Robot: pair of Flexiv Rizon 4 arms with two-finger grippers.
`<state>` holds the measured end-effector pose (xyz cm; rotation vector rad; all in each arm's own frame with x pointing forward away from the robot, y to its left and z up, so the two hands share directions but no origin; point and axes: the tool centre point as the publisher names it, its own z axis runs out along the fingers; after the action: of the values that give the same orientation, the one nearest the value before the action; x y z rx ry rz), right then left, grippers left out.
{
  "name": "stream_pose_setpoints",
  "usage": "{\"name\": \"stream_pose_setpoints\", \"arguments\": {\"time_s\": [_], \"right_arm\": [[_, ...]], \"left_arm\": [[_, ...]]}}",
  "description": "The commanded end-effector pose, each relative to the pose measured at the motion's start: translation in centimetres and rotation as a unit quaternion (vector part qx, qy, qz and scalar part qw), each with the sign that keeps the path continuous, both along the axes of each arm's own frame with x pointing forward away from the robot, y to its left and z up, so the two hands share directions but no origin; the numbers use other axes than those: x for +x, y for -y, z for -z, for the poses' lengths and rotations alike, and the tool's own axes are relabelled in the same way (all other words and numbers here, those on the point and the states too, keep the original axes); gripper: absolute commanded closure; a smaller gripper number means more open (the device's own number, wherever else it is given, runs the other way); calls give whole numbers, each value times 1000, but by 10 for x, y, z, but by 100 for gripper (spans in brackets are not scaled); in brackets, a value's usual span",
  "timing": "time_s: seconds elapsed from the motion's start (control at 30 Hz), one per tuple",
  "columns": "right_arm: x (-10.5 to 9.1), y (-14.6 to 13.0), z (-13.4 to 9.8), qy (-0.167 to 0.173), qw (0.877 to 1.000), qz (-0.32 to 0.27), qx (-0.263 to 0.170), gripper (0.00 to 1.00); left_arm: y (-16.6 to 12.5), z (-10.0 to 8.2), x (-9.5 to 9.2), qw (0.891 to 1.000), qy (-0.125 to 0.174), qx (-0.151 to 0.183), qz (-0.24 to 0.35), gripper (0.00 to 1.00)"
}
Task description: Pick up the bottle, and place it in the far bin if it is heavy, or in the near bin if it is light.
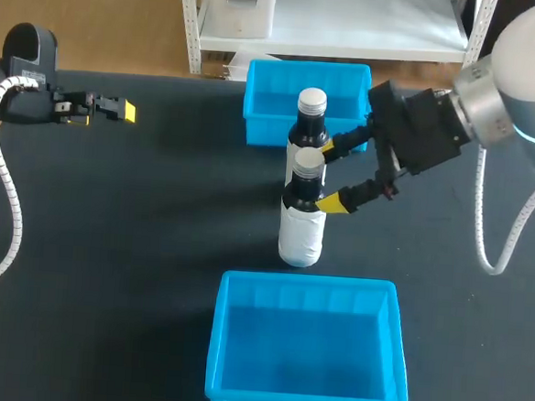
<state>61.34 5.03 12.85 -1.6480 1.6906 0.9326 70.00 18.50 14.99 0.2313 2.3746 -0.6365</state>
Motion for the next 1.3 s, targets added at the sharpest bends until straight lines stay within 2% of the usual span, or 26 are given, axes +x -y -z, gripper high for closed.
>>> {"name": "stream_pose_setpoints", "arguments": {"time_s": [0.03,0.7,1.3], "right_arm": [[3,-6,4,1,1000,6,5,0],[4,-28,10,1,1000,25,14,0],[8,-27,14,-1,999,42,20,0]], "left_arm": [[0,0,0,1000,0,0,0,0],[0,0,0,1000,0,0,0,0],[0,0,0,1000,0,0,0,0]]}}
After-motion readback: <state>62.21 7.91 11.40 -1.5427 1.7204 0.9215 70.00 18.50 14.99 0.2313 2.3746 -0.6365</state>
